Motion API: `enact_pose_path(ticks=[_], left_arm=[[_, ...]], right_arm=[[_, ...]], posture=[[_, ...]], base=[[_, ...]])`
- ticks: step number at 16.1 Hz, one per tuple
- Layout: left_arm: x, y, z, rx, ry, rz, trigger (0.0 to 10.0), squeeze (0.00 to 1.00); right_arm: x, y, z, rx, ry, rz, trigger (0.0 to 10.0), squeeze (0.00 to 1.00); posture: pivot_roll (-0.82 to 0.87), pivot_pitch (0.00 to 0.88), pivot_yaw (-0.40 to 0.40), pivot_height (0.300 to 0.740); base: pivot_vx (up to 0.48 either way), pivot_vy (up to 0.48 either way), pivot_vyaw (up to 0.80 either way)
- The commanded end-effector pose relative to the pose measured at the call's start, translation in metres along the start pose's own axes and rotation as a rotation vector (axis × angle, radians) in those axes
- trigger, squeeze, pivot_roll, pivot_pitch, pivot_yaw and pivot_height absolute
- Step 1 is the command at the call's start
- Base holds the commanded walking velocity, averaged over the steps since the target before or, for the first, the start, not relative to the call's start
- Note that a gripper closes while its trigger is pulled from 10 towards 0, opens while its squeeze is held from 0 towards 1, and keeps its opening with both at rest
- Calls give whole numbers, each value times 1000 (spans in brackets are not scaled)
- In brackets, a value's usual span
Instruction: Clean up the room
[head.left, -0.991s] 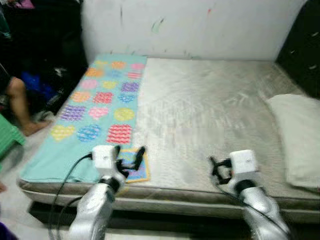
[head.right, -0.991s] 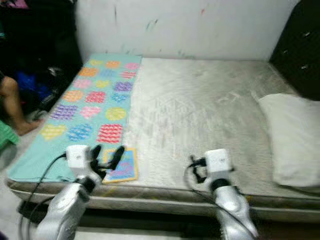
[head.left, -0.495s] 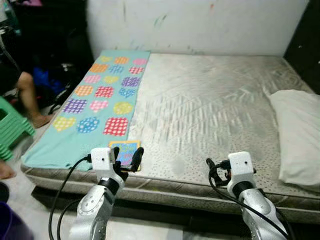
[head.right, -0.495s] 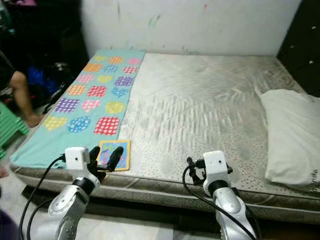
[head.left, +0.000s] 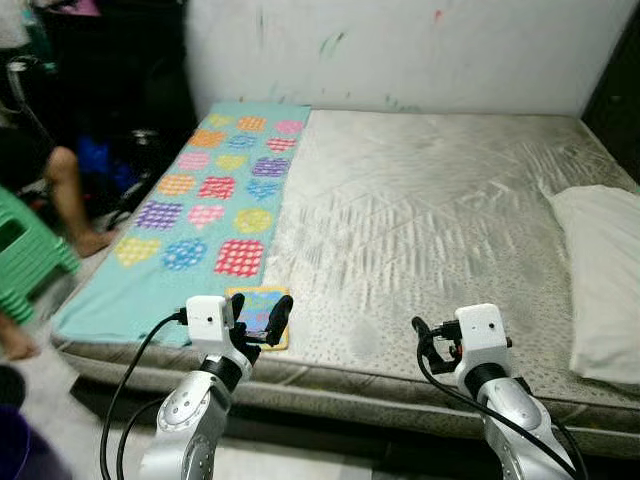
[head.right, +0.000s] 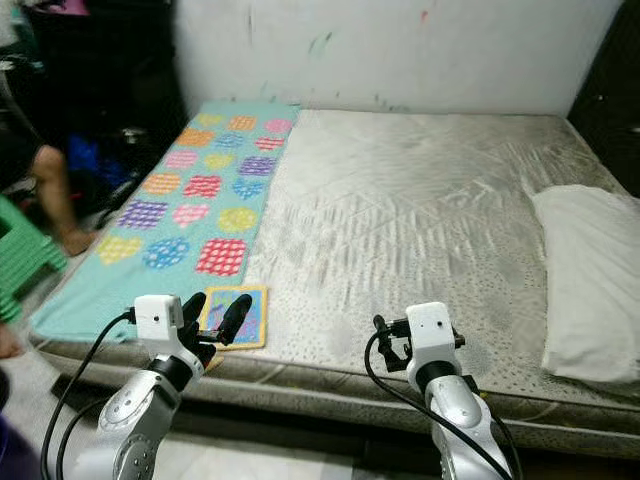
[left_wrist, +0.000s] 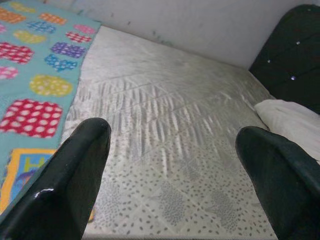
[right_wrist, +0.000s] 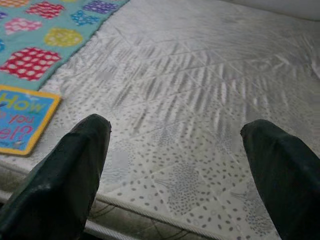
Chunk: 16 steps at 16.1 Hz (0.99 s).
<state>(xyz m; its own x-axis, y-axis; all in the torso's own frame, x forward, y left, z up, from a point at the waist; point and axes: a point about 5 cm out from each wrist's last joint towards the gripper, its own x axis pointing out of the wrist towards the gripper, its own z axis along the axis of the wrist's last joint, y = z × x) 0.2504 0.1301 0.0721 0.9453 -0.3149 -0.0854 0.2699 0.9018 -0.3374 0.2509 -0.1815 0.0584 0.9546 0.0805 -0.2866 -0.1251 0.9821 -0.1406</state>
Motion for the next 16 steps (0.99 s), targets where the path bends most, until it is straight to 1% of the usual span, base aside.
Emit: enact_pose_path(ticks=[1,6,8,9,10,12,13,15,16], left_arm=[[1,0,5,10,-19,-7,10000,0],[2,2,5,21,-8,3,10000,0],[2,5,6,30,-12,42,10000,0],[1,10,7,47,-9,74,10000,0],[-2,17,9,68,-9,116,10000,0],[-5,22,12,90,-17,147,10000,0],[-11,27,19,136,-41,189,10000,0],[-22,31,24,141,-62,222,10000,0],[-29,33,24,134,-68,244,10000,0]], right_arm=[[1,1,6,2,-20,8,10000,0],[2,1,7,3,-24,5,10000,0],[3,-2,9,8,-39,-12,10000,0],[2,-3,12,11,-52,-26,10000,0],[2,-5,16,22,-70,-45,10000,0],[3,-6,20,36,-84,-60,10000,0],[4,-8,32,74,-122,-70,10000,0],[1,-7,48,106,-179,-58,10000,0],[0,-7,53,116,-194,-57,10000,0]], posture=[[-106,0,17,740],[-107,0,19,740],[-104,0,23,740],[-102,0,26,740],[-102,0,30,740],[-99,0,32,740],[-91,0,33,740],[-91,0,36,740],[-87,0,35,740]], base=[[315,0,0],[296,0,0],[0,0,0],[0,0,0],[0,0,0],[0,0,0],[0,0,0],[0,0,0],[0,0,0]])
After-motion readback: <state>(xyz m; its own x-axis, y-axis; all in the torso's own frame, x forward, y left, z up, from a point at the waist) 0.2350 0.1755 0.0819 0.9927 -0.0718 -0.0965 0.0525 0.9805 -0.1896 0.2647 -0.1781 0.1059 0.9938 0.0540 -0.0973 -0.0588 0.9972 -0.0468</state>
